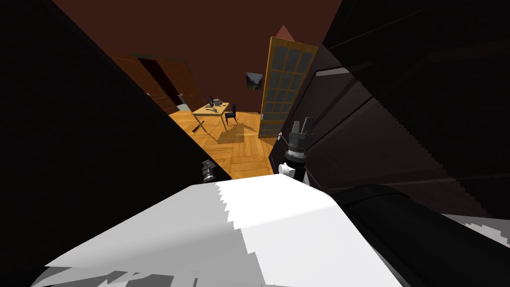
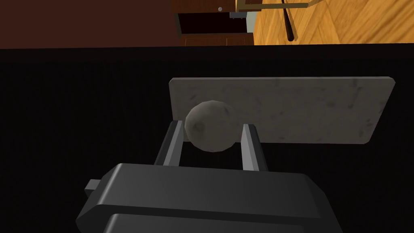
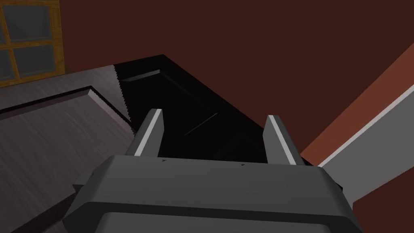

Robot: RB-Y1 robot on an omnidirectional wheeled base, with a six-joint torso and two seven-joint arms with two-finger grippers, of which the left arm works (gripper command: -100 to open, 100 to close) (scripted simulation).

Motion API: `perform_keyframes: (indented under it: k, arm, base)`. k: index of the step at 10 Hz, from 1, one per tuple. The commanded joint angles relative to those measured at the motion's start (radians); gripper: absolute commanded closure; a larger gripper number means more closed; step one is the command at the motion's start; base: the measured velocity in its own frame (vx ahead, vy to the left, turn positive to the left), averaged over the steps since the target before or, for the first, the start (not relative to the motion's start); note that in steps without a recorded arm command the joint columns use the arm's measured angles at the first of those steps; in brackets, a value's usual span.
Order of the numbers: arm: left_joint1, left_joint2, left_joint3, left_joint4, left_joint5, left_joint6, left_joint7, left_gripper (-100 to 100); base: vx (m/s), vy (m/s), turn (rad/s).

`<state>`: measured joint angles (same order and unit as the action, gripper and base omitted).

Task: Push the door open

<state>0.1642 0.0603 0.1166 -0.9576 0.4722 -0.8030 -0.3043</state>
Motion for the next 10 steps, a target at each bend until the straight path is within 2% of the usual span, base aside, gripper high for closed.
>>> perform_keyframes:
  k: [1,2,9,10]
  arm:
    - [-0.008,0.012,0.031,0.009,0.017,-0.015,-0.008,100]
    - [-0.005,0.015,0.049,0.007,0.03,-0.015,-0.014,100]
    - [0.005,0.02,0.117,-0.001,0.078,-0.018,-0.035,100]
    - [0.008,0.02,0.137,-0.003,0.092,-0.019,-0.041,100]
  base:
    - [0.176,0.047,-0.027]
    - [0.136,0.043,-0.048]
    - [0.101,0.022,-0.025]
    - [0.109,0.072,-0.01]
